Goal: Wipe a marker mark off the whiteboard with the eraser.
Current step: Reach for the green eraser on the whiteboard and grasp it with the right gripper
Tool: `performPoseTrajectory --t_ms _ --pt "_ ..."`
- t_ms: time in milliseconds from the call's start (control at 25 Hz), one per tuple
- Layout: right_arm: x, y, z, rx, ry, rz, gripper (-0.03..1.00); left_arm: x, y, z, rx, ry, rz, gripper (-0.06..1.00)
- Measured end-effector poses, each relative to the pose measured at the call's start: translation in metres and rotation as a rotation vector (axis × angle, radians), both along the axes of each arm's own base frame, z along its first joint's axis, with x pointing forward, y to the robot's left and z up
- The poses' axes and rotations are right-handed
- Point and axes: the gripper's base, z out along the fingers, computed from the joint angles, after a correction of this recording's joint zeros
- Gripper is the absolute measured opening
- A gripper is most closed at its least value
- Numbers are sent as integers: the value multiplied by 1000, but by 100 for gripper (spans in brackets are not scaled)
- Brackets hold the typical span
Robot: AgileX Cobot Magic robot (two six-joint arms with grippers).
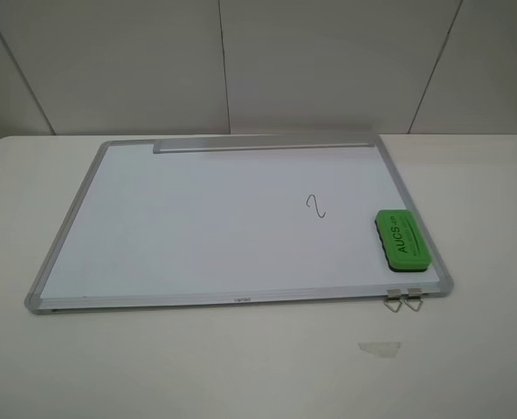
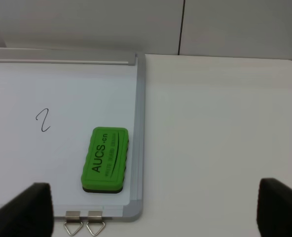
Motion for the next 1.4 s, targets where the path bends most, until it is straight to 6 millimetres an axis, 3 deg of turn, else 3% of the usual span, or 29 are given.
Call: performPoseTrajectory --t_ms 1400 --pt "0 -1 0 -9 0 -6 83 0 0 0 0 0 0 69"
